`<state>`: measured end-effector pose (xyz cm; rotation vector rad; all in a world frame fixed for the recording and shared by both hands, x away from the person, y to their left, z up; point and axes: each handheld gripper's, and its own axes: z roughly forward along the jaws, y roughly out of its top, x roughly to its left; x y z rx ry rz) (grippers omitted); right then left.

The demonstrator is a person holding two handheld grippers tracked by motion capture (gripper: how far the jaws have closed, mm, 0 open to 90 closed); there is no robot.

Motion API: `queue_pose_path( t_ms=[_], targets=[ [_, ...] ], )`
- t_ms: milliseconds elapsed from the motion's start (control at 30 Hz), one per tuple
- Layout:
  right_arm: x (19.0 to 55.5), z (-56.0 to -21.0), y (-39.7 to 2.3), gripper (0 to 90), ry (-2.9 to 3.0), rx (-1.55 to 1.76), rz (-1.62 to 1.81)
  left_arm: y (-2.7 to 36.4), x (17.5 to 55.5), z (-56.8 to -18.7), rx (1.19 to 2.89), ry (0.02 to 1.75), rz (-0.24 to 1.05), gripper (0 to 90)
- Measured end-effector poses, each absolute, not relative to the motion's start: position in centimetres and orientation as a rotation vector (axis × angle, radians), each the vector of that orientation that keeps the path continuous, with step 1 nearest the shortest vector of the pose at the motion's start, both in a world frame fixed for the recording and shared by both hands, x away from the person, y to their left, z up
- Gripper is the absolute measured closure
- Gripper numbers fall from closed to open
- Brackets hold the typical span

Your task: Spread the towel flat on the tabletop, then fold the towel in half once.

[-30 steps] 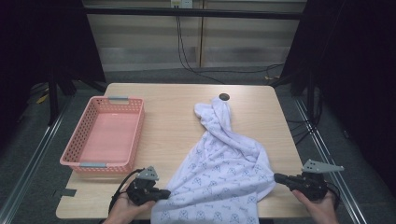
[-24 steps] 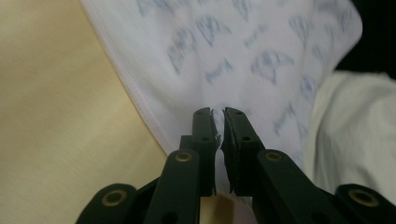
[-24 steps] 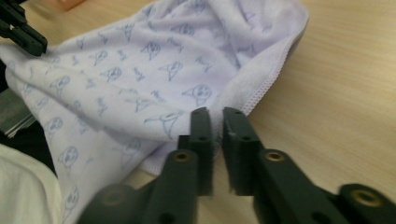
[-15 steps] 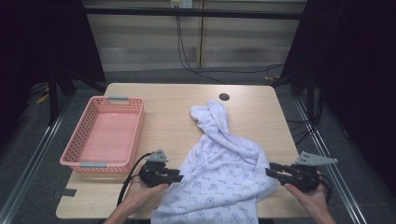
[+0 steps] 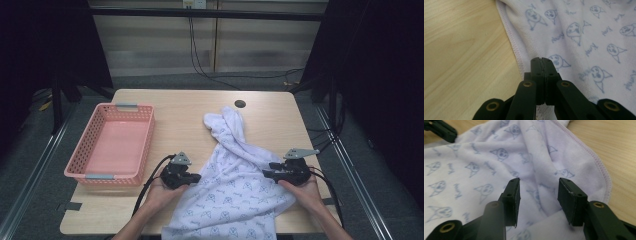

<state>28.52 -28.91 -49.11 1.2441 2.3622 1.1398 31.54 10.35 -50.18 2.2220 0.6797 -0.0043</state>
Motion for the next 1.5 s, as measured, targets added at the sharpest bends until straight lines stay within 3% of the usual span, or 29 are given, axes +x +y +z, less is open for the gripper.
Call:
queue_pose_path(
  t_ms=[167,333,467,967,1000,1167,1500],
  targets=[
    [28.6,-50.1,-28.3,61.4,2.404,1.238,1.080,12.1,30.1,-49.9,2.239,0.695,-0.006,89.5],
    [28.0,-50.2,-27.8,81.7,2.466,1.219,1.149,13.8,28.5,-49.8,2.247,0.706,-0.022,89.6],
    [27.0,-50.0,-27.4,85.7,2.518,1.204,1.141,14.1,26.8,-49.7,2.270,0.654,-0.114,89.6],
    [21.1,-49.0,-27.0,86.2,2.662,1.081,1.090,14.8,23.8,-49.0,2.264,0.621,-0.174,86.4],
    [20.6,-48.5,-27.4,82.1,2.628,1.071,1.139,14.7,24.1,-49.0,2.256,0.628,-0.184,86.4],
    [21.1,-47.3,-28.2,72.1,2.510,1.104,1.204,13.6,26.2,-48.8,2.209,0.665,-0.150,77.8],
    [25.0,-45.6,-26.0,67.9,2.436,1.059,1.271,9.3,31.2,-49.4,2.153,0.727,-0.080,69.7]
  ],
)
